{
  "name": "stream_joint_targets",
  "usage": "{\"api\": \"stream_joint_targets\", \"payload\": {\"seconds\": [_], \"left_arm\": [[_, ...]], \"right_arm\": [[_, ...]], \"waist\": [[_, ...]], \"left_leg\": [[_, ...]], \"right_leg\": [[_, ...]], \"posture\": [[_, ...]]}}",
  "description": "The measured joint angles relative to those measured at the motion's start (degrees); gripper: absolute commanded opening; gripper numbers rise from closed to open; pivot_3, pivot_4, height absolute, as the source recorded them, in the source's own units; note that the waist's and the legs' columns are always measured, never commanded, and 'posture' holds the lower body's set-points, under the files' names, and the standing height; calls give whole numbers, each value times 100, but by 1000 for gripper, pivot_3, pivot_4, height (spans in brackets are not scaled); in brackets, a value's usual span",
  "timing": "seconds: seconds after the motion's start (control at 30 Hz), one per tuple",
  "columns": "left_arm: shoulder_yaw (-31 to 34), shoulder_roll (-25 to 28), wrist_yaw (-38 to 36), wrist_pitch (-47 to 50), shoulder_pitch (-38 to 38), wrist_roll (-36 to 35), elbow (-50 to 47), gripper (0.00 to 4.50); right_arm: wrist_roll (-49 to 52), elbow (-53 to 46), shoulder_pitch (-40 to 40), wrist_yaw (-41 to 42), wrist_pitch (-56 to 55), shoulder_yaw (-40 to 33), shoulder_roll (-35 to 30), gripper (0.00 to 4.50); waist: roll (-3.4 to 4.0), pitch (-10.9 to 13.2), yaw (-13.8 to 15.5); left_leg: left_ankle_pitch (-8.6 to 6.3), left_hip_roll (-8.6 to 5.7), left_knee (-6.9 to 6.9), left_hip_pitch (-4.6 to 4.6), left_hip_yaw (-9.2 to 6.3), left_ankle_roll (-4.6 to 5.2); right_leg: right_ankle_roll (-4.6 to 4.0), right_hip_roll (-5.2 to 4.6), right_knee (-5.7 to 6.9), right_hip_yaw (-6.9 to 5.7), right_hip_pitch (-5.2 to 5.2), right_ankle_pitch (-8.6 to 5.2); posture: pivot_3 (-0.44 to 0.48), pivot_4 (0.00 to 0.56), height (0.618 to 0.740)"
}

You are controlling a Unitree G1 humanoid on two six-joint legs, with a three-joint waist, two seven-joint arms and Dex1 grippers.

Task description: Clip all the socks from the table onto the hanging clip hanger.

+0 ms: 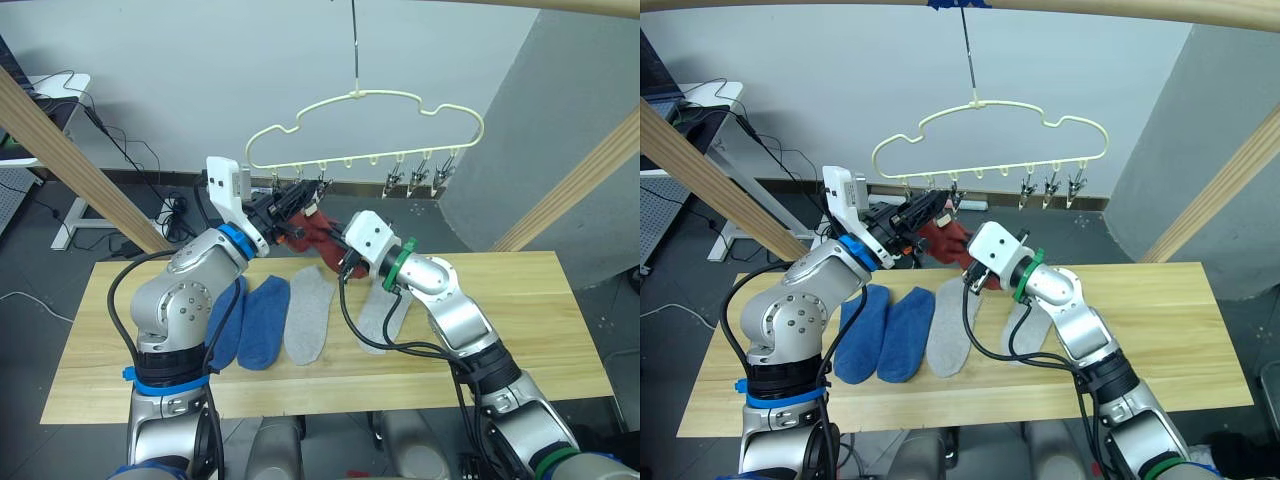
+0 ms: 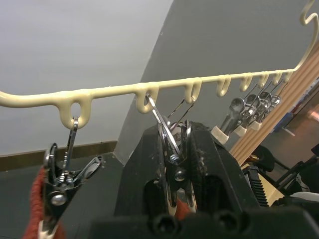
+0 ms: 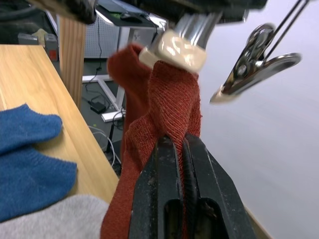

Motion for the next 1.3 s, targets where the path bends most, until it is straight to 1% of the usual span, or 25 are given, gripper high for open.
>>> {"api": "stream_joint_targets", "payload": {"seconds": [0.57, 0.87, 1.3], "left_arm": [[35, 62, -2, 49, -1, -55, 0, 300], [30, 55, 0, 188, 14, -249, -23, 300], [32, 187, -13, 146, 98, -243, -140, 300]], "right_arm": [[-158, 111, 0, 96, -615, 59, -24, 0], [-178, 324, -142, 59, -640, 45, 124, 0], [-135, 404, -247, -15, -638, -19, 291, 0]], "waist": [[0, 0, -3], [0, 0, -6], [0, 0, -7]], "left_leg": [[0, 0, 1, 0, 1, -1], [1, 0, 2, 0, 0, -1], [1, 0, 2, 0, 0, -2]], "right_leg": [[-1, 0, 1, 0, 0, 0], [-1, 0, 2, 0, 0, 1], [-2, -2, 3, 0, 0, 1]], "posture": [[-174, 271, 740], [-174, 269, 740], [-171, 268, 740]]}}
